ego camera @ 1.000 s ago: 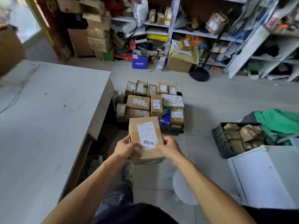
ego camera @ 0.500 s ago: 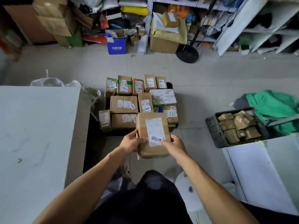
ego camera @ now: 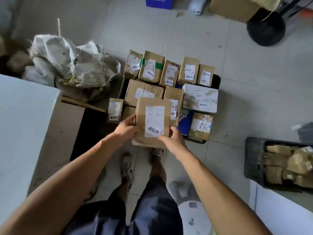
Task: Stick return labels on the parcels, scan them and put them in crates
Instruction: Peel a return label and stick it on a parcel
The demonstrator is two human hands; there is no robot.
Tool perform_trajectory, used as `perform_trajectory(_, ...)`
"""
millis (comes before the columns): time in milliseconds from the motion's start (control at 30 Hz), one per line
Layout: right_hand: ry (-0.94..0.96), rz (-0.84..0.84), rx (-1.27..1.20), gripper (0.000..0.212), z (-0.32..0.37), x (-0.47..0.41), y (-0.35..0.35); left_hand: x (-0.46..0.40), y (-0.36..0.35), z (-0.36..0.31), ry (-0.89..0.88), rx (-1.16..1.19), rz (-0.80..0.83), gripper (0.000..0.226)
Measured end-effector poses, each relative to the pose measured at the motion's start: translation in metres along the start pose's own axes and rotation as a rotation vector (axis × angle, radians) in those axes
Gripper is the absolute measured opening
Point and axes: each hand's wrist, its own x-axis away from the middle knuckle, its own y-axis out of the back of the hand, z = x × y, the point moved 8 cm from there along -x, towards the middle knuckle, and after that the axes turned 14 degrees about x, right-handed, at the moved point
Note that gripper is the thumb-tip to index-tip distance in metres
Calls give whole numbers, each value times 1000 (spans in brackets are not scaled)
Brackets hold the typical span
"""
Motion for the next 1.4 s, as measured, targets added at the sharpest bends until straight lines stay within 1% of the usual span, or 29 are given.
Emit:
perform_trajectory(100,10,60,38,83,22,-89,-10,-82,7,-5,45,-23,-60,80)
perform_trajectory(233,-8,139,37,91,31,-187,-30,-177,8,-10,68,-9,-99,80)
perform_trajectory(300,-22,185,40,90,32,-219,-36,-216,10,-9,48,-35,-85,87)
perform_trajectory(367,-40,201,22,83,30,-249,-39,-251,10,-4,42,-68,-33,90)
perform_trajectory(400,-50,201,5,78,30,-259,-39,-263,7,-4,37,-77,-3,86)
perform_trajectory(467,-62,183,-27,71,30,-273,-36,-276,-2,-9,28,-112,8,78)
perform_trajectory(567,-69,187,-73,60,31,-280,-31,-289,-17,-16,-23,-216,29,55)
perform_trajectory(600,-65,195,-75,59,32,-279,-28,-288,-20,-19,-23,-232,25,55)
perform_trajectory(667,-66,207,-62,68,34,-273,-25,-278,-22,-25,-31,-237,-1,61)
perform_trajectory(733,-81,206,-14,71,39,-259,-20,-254,-19,-32,-33,-260,-19,63)
perform_trajectory(833,-60,192,58,59,57,-223,-17,-209,1,-37,-19,-257,-58,66)
perform_trajectory(867,-47,202,100,55,65,-205,-19,-189,9,-38,-25,-239,-62,64)
perform_trajectory(933,-5,212,166,49,80,-171,-22,-146,20,-40,-29,-227,-72,51)
perform_trajectory(1000,81,207,264,42,106,-123,-29,-84,38,-47,-72,-224,-102,43)
perform_trajectory(1133,354,177,478,33,170,-2,-62,51,94,-44,-198,-275,-196,41)
perform_trajectory(1200,499,168,543,26,193,64,-87,124,127,-29,-261,-201,-282,39)
perform_trajectory(1267,618,160,598,22,205,132,-119,198,165,0,-345,-42,-374,35)
perform_trajectory(1333,709,180,674,23,210,196,-163,271,205,39,-399,103,-462,33)
perform_trajectory(1400,820,242,767,27,209,254,-217,344,240,86,-425,223,-526,35)
